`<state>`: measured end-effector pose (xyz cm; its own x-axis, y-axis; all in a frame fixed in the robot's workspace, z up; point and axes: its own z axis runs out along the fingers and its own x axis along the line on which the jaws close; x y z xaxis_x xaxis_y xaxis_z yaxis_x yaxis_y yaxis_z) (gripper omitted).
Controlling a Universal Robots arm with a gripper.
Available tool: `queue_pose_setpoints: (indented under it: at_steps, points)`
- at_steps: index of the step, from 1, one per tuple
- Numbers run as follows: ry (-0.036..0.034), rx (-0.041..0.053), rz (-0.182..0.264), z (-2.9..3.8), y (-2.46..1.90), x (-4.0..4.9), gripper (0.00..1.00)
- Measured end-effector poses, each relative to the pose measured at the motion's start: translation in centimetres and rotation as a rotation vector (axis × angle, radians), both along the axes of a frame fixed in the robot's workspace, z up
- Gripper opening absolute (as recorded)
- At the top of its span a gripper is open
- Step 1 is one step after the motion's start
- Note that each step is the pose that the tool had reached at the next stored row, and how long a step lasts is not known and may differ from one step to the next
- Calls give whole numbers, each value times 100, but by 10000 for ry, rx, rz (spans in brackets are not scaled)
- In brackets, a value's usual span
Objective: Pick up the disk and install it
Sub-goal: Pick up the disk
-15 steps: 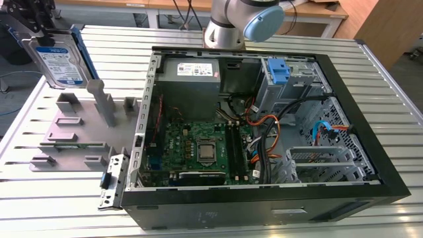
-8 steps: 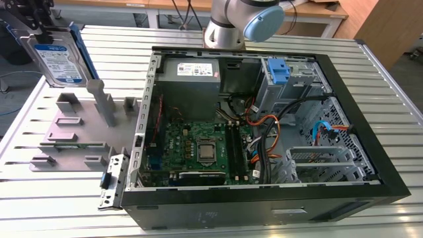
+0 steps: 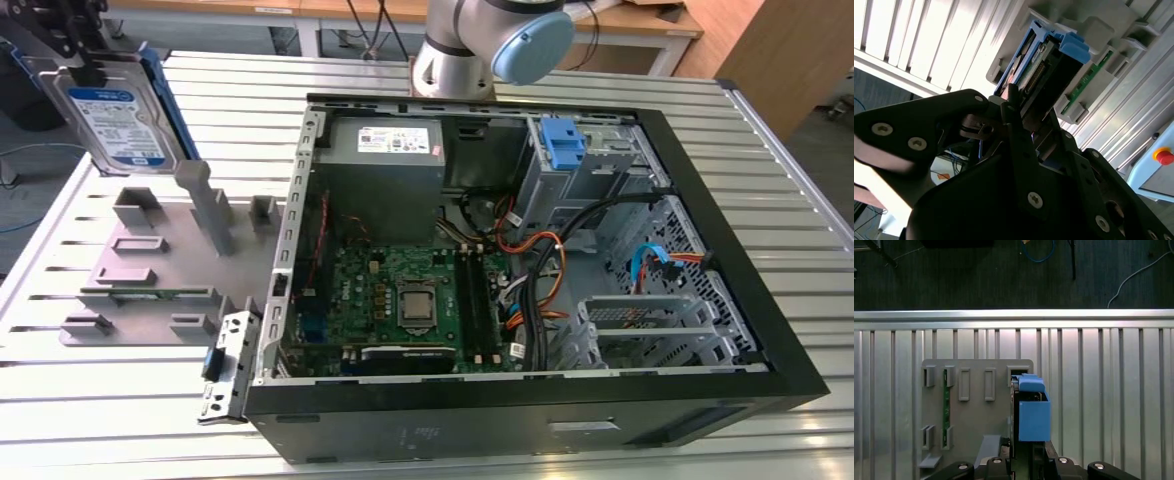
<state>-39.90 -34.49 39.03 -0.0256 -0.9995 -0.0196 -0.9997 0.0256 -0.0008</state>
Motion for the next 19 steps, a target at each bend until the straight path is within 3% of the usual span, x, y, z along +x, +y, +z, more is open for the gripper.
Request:
queue_pose_setpoints:
  at_steps: [19]
  points:
    - [0,0,0,54,0,0,35]
